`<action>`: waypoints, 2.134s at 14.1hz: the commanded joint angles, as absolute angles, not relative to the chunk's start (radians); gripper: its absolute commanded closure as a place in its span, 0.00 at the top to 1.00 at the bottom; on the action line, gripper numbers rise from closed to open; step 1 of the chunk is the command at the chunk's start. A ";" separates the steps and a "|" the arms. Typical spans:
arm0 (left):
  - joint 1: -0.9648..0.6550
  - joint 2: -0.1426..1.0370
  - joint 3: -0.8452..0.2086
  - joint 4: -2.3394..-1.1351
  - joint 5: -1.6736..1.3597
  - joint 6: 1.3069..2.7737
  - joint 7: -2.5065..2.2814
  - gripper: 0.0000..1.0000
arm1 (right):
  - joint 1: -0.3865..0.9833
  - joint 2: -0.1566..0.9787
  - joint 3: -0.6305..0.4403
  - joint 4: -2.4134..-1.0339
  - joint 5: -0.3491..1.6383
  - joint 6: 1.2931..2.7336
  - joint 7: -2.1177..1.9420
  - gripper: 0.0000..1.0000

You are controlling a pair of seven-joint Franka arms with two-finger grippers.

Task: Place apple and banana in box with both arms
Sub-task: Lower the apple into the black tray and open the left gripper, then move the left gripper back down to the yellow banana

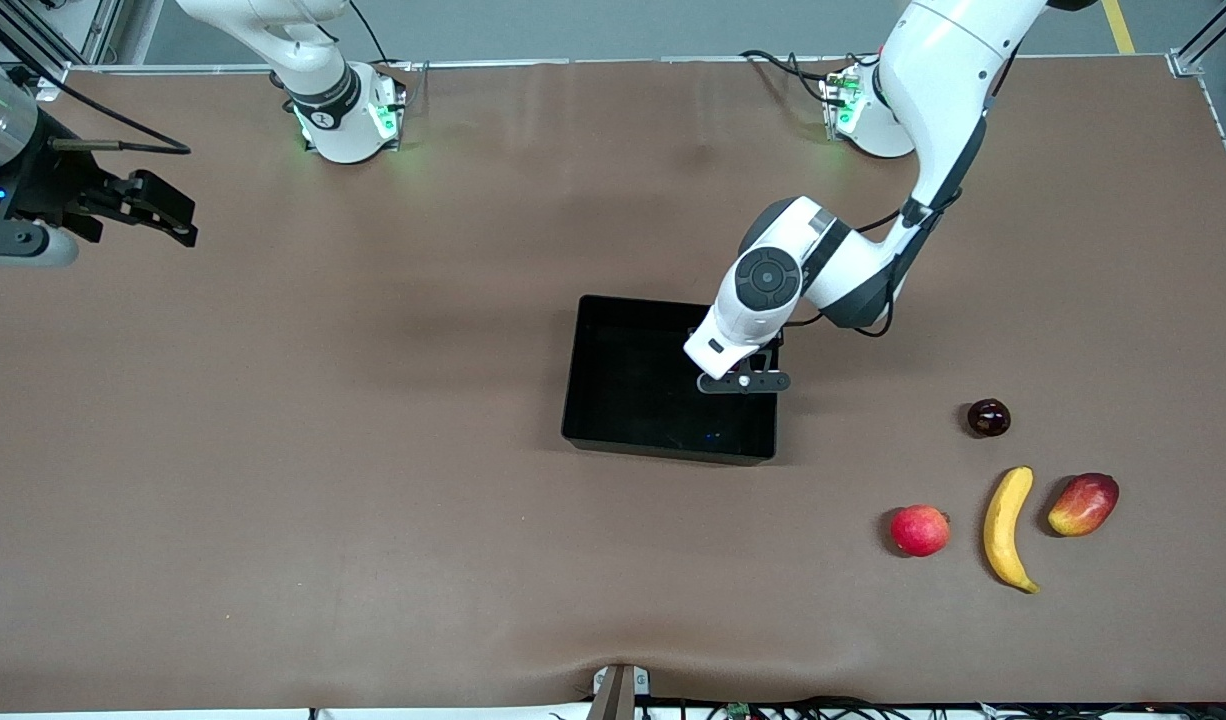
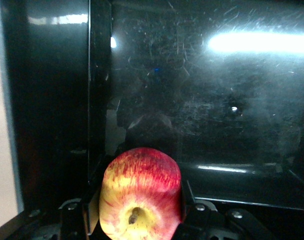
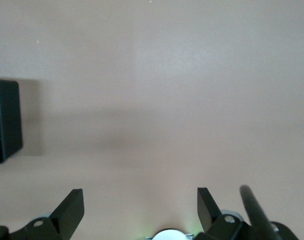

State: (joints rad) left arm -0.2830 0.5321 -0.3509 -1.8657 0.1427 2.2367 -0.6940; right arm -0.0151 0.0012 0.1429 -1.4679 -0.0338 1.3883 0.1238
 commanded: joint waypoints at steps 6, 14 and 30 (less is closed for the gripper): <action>-0.301 0.580 -0.351 -1.844 0.181 2.246 -0.723 1.00 | -0.212 -0.104 0.147 -1.623 0.058 1.493 -0.164 1.00; -0.278 0.502 -0.350 -1.639 0.181 1.953 -0.701 1.00 | -0.207 -0.060 0.150 -1.526 0.046 1.479 -0.164 1.00; 0.216 0.661 -0.337 -1.511 0.350 2.215 0.068 1.00 | -0.198 -0.064 0.156 -1.526 0.048 1.459 -0.160 1.00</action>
State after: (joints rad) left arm 0.1646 0.5978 -0.3239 -1.5378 0.2961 2.1548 -0.0211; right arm -0.1935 -0.0708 0.1497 -1.5485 0.0350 1.4747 -0.1523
